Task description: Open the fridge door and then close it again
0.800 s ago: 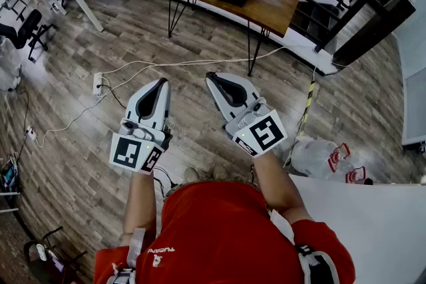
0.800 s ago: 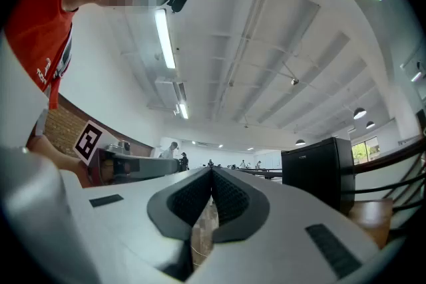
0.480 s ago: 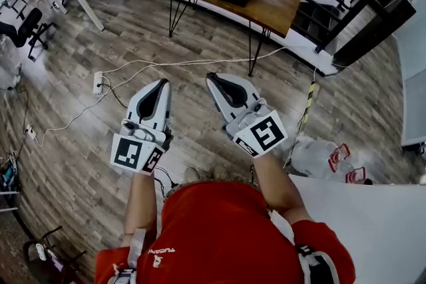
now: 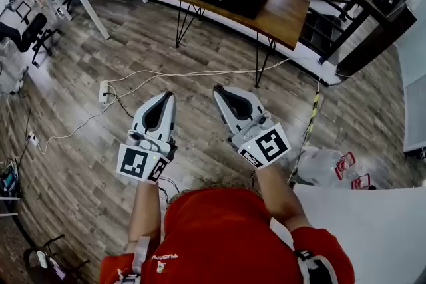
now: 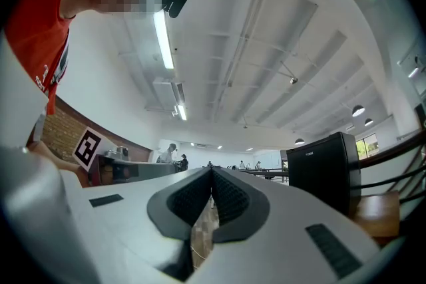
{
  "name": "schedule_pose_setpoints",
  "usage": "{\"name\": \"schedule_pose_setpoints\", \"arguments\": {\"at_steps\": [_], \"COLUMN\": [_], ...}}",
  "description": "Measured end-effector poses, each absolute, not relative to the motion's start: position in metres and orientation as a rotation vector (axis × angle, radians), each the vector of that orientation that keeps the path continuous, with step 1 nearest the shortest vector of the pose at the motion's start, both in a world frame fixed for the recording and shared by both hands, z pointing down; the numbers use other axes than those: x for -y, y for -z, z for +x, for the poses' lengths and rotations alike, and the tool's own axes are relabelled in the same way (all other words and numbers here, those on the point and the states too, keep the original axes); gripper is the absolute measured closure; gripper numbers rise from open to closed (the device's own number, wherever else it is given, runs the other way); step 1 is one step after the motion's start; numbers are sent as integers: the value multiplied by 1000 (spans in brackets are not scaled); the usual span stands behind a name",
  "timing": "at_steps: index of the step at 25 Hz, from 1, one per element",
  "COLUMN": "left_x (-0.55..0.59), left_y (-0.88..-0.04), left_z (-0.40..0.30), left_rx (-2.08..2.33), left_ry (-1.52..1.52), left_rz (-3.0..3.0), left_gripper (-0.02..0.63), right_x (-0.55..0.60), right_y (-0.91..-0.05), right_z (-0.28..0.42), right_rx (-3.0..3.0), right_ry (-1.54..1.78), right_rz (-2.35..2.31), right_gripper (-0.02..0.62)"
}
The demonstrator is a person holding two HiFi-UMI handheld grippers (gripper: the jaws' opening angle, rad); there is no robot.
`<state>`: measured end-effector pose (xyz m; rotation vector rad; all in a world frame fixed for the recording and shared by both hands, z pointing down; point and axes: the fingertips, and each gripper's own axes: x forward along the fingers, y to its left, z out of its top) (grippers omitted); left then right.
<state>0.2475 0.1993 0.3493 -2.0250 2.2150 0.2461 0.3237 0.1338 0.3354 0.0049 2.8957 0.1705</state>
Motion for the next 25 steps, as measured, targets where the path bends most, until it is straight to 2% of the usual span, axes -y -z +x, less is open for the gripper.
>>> {"name": "schedule_pose_setpoints", "arguments": {"at_steps": [13, 25], "left_x": [-196, -89], "left_y": [-358, -362], "left_z": [181, 73], "left_rx": [-2200, -2209], "left_ry": [-239, -210], "left_rz": [-2049, -2041], "left_gripper": [597, 597], "right_x": [-125, -22], "right_y": [-339, -346], "right_z": [267, 168], "right_rx": [-2902, -2896], "right_ry": [-189, -249], "right_rz": [-51, -46], "right_gripper": [571, 571]}}
